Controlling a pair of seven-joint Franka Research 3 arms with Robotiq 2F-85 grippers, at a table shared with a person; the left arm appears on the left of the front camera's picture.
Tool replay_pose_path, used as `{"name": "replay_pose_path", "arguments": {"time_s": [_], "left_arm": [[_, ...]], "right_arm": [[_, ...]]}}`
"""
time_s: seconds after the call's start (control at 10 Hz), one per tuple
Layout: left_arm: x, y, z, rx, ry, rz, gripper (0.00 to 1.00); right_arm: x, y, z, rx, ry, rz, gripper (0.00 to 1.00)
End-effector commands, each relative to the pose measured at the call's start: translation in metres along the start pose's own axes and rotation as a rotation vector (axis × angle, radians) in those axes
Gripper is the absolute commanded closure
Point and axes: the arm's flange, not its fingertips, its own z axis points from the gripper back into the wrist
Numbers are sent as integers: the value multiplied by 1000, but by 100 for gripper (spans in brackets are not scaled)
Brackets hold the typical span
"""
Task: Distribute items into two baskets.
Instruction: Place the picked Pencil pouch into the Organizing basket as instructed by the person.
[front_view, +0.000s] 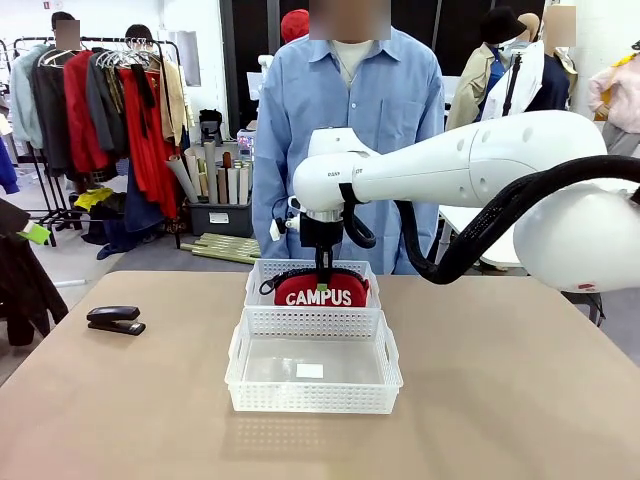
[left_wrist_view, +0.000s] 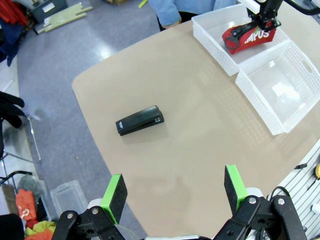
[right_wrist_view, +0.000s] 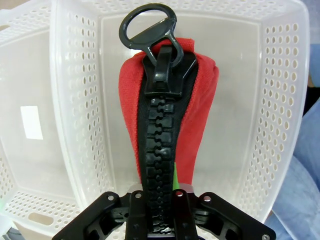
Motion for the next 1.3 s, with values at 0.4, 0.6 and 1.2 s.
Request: {"name": "replay_pose_path", "arguments": {"time_s": [0.4, 0.6, 1.2], "left_arm": [[0, 1, 0, 2, 3, 0, 0], [0, 1, 0, 2, 3, 0, 0], [0, 1, 0, 2, 3, 0, 0]], "right_arm": [[-20, 15, 13, -54, -44, -55, 0], [-31, 24, 34, -59, -47, -24, 0], [-52, 33, 56, -78, -35, -5, 0]]}}
